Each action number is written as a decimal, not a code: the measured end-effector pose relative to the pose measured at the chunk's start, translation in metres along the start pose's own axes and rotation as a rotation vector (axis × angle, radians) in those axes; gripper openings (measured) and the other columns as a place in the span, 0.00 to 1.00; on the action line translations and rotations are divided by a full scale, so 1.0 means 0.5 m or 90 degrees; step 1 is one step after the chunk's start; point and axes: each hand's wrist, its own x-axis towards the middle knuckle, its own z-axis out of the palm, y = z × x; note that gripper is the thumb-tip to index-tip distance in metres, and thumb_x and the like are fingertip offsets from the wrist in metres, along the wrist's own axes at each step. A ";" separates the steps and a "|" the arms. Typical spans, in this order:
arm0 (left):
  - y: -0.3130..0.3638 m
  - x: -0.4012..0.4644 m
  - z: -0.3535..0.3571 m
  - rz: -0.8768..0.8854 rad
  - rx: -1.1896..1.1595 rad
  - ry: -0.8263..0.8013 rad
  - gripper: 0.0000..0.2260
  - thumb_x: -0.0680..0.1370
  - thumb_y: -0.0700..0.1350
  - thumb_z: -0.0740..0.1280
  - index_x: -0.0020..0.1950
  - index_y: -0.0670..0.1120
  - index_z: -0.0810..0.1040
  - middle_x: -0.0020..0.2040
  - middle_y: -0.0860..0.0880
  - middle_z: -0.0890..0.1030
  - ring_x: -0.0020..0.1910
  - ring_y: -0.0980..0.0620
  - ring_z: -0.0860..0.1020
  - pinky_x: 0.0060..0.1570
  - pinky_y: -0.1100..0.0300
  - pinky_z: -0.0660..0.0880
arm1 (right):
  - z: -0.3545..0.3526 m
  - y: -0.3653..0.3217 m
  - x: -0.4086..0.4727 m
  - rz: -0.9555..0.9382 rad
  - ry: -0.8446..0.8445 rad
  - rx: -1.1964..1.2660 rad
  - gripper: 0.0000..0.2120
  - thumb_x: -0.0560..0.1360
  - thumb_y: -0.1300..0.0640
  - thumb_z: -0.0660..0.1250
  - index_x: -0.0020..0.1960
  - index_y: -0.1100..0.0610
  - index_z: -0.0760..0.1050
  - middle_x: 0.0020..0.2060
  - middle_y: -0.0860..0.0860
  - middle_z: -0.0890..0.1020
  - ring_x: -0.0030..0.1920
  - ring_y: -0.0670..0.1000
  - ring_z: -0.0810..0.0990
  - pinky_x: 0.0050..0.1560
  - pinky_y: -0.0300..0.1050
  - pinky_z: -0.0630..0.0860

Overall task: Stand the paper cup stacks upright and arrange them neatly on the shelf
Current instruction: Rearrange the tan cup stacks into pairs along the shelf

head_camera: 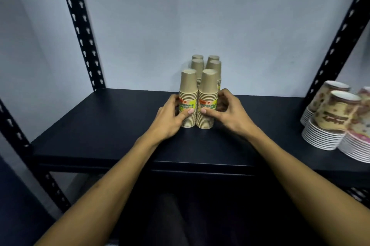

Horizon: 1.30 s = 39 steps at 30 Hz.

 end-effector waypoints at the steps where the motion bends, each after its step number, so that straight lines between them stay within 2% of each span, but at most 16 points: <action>1: 0.004 0.005 0.012 0.002 -0.003 -0.004 0.30 0.74 0.62 0.71 0.71 0.49 0.69 0.68 0.51 0.79 0.66 0.54 0.78 0.68 0.47 0.74 | -0.012 0.004 -0.005 -0.001 0.012 -0.010 0.23 0.69 0.54 0.81 0.57 0.58 0.73 0.50 0.54 0.85 0.51 0.54 0.85 0.53 0.49 0.83; 4: 0.018 0.021 0.032 0.019 0.013 -0.015 0.28 0.76 0.57 0.72 0.72 0.48 0.69 0.68 0.50 0.79 0.66 0.53 0.78 0.67 0.48 0.74 | -0.029 0.015 -0.010 -0.007 0.049 -0.039 0.24 0.68 0.52 0.82 0.53 0.58 0.72 0.48 0.54 0.84 0.49 0.56 0.84 0.51 0.52 0.82; 8: 0.024 0.038 0.039 0.038 0.071 -0.030 0.27 0.78 0.56 0.71 0.73 0.49 0.69 0.69 0.50 0.79 0.66 0.50 0.78 0.66 0.48 0.75 | -0.036 0.025 0.000 -0.002 0.059 -0.047 0.24 0.67 0.51 0.82 0.53 0.58 0.72 0.47 0.54 0.84 0.49 0.56 0.84 0.51 0.54 0.82; 12: 0.021 0.049 0.046 0.049 0.122 0.019 0.24 0.77 0.57 0.71 0.70 0.49 0.72 0.63 0.47 0.79 0.62 0.48 0.78 0.63 0.48 0.75 | -0.037 0.029 0.015 0.002 0.059 -0.037 0.24 0.67 0.53 0.82 0.54 0.60 0.73 0.47 0.54 0.84 0.48 0.57 0.84 0.50 0.52 0.83; 15: 0.017 0.061 0.047 0.037 0.107 0.031 0.23 0.77 0.55 0.73 0.68 0.47 0.75 0.61 0.49 0.80 0.56 0.53 0.79 0.56 0.61 0.75 | -0.038 0.037 0.027 0.008 0.049 -0.036 0.24 0.68 0.52 0.82 0.54 0.58 0.72 0.48 0.53 0.84 0.47 0.54 0.84 0.49 0.50 0.83; 17: 0.014 0.065 0.046 0.029 0.094 0.032 0.23 0.76 0.54 0.74 0.66 0.47 0.75 0.57 0.51 0.80 0.49 0.60 0.78 0.47 0.73 0.71 | -0.039 0.042 0.031 0.010 0.048 -0.033 0.22 0.68 0.51 0.81 0.52 0.56 0.71 0.47 0.51 0.83 0.43 0.47 0.83 0.44 0.42 0.81; 18: 0.014 0.067 0.046 0.029 0.093 0.031 0.22 0.76 0.54 0.74 0.66 0.46 0.75 0.55 0.52 0.80 0.47 0.62 0.77 0.43 0.75 0.71 | -0.038 0.044 0.033 0.010 0.049 -0.031 0.22 0.69 0.52 0.81 0.51 0.56 0.71 0.46 0.50 0.82 0.41 0.42 0.81 0.42 0.38 0.79; 21: 0.011 0.073 0.042 0.034 0.088 0.024 0.23 0.75 0.54 0.74 0.66 0.46 0.75 0.53 0.54 0.79 0.46 0.64 0.77 0.42 0.76 0.71 | -0.037 0.049 0.038 0.012 0.051 -0.027 0.21 0.69 0.53 0.81 0.50 0.57 0.70 0.45 0.50 0.81 0.37 0.35 0.78 0.38 0.32 0.75; 29: -0.002 0.084 0.044 0.028 0.057 0.043 0.24 0.75 0.53 0.75 0.67 0.46 0.74 0.51 0.57 0.79 0.47 0.66 0.77 0.43 0.79 0.70 | -0.032 0.059 0.053 0.010 0.059 -0.034 0.25 0.68 0.51 0.81 0.53 0.61 0.71 0.45 0.49 0.81 0.37 0.34 0.77 0.39 0.32 0.75; 35: -0.002 0.091 0.045 0.017 0.023 0.045 0.25 0.75 0.53 0.75 0.68 0.46 0.73 0.53 0.55 0.81 0.49 0.64 0.79 0.43 0.78 0.72 | -0.019 0.063 0.057 0.018 0.081 -0.021 0.26 0.68 0.50 0.81 0.53 0.62 0.70 0.45 0.51 0.81 0.42 0.45 0.78 0.40 0.34 0.77; 39: -0.005 0.093 0.044 0.001 -0.001 0.037 0.27 0.74 0.53 0.76 0.69 0.47 0.73 0.56 0.53 0.82 0.51 0.61 0.81 0.45 0.74 0.75 | -0.016 0.060 0.054 0.026 0.086 -0.015 0.23 0.68 0.51 0.81 0.52 0.59 0.71 0.44 0.48 0.80 0.42 0.45 0.78 0.41 0.33 0.76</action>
